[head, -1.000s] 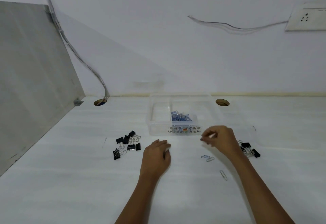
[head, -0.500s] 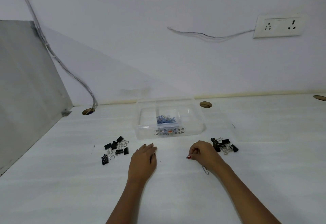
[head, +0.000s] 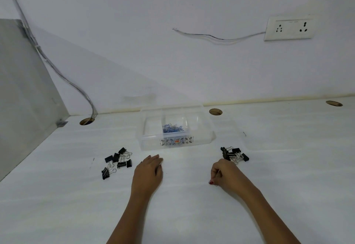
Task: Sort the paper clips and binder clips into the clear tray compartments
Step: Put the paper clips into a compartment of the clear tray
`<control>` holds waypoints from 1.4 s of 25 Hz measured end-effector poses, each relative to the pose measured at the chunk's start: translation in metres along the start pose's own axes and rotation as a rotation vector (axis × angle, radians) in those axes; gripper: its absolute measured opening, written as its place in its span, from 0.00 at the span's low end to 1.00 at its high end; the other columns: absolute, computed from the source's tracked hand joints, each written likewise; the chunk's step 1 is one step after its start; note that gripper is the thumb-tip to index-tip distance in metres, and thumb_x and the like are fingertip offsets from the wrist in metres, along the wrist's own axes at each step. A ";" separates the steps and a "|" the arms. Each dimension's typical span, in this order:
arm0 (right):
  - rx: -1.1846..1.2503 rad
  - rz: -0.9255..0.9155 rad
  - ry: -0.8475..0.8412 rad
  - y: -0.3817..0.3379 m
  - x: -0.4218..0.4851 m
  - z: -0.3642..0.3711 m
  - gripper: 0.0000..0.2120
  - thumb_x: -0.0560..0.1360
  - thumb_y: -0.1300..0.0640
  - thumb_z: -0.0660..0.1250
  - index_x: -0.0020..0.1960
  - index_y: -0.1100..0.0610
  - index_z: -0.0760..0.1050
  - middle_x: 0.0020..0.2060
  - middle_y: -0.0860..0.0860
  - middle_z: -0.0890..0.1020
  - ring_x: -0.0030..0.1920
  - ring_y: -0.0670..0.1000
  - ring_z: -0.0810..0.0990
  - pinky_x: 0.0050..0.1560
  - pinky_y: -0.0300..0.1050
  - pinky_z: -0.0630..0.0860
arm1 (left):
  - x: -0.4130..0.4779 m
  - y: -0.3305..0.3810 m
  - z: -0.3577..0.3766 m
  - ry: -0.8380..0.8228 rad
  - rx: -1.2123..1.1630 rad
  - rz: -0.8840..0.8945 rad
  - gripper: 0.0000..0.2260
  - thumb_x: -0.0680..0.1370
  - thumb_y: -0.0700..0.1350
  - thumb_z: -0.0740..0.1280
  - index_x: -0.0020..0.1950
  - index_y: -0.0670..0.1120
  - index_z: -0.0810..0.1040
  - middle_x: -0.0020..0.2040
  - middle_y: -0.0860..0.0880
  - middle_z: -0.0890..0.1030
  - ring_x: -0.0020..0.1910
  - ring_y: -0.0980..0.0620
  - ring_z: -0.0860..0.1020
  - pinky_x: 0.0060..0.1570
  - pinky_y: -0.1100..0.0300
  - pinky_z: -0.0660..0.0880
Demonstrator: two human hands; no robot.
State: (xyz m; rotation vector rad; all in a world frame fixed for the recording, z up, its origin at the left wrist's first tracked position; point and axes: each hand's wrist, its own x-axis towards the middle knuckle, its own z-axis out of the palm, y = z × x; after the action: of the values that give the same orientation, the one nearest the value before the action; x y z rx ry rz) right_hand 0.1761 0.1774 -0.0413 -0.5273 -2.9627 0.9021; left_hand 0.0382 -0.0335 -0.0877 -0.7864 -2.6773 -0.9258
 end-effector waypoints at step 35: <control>0.110 -0.110 0.893 0.000 0.043 0.003 0.07 0.68 0.67 0.69 0.45 0.60 0.79 0.43 0.56 0.84 0.47 0.59 0.78 0.45 0.48 0.74 | 0.006 -0.003 0.001 0.158 -0.018 0.158 0.12 0.67 0.39 0.60 0.42 0.43 0.83 0.42 0.48 0.86 0.43 0.51 0.81 0.45 0.63 0.73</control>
State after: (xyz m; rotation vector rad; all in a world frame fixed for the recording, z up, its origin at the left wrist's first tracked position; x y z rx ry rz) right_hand 0.1352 0.1895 -0.0482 -0.5602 -2.0985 0.5881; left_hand 0.0318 -0.0322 -0.0878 -0.8760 -2.4362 -0.9326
